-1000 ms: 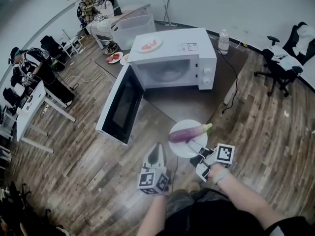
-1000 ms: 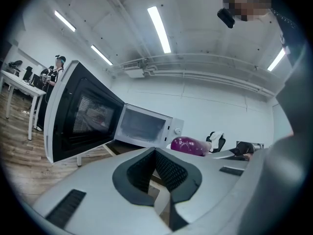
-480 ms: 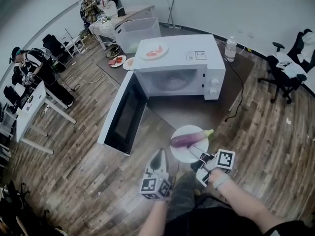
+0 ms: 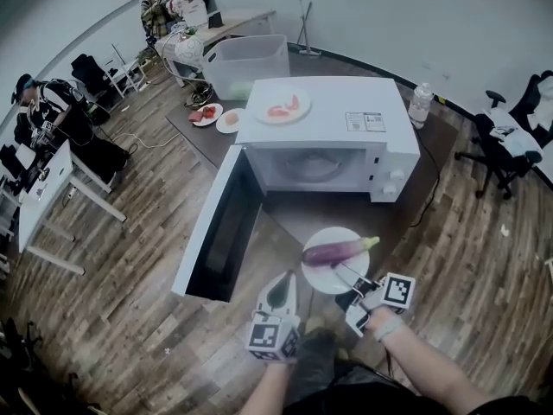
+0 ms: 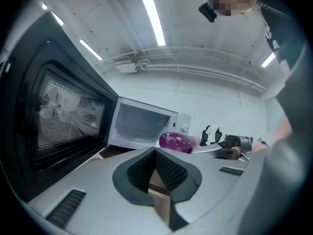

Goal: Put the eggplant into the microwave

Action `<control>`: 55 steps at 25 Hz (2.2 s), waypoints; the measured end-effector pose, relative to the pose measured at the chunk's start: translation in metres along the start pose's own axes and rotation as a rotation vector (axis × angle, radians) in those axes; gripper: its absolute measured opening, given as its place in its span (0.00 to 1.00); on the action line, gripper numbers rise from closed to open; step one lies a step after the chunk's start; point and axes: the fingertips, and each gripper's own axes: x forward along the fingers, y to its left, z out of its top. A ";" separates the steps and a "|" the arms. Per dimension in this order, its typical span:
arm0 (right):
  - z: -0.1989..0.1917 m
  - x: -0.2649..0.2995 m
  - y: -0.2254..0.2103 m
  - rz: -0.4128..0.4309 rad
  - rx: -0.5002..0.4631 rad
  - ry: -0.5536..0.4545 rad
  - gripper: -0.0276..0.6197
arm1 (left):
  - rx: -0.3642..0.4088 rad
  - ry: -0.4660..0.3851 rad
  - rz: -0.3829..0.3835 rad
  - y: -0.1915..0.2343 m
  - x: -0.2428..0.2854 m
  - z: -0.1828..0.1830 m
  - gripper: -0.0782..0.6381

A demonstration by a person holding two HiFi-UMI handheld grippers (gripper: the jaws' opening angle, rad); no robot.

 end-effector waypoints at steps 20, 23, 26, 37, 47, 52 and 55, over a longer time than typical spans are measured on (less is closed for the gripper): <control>0.074 0.101 -0.038 -0.001 0.031 -0.107 0.06 | -0.044 0.033 -0.097 0.053 0.087 -0.014 0.11; 0.086 0.110 -0.044 -0.007 0.030 -0.128 0.05 | -0.048 0.037 -0.106 0.056 0.097 -0.016 0.11; 0.100 0.121 -0.047 -0.004 0.041 -0.148 0.06 | -0.058 0.043 -0.108 0.058 0.108 -0.018 0.11; 0.126 0.147 -0.066 -0.028 0.075 -0.162 0.06 | -0.014 0.030 -0.109 0.066 0.147 -0.020 0.11; 0.133 0.158 -0.074 -0.036 0.063 -0.152 0.05 | -0.007 0.057 -0.121 0.053 0.161 -0.033 0.11; 0.134 0.164 -0.073 -0.030 0.076 -0.141 0.06 | 0.003 0.060 -0.126 0.049 0.169 -0.032 0.11; 0.138 0.164 -0.074 -0.039 0.068 -0.142 0.06 | 0.006 0.063 -0.130 0.049 0.174 -0.029 0.11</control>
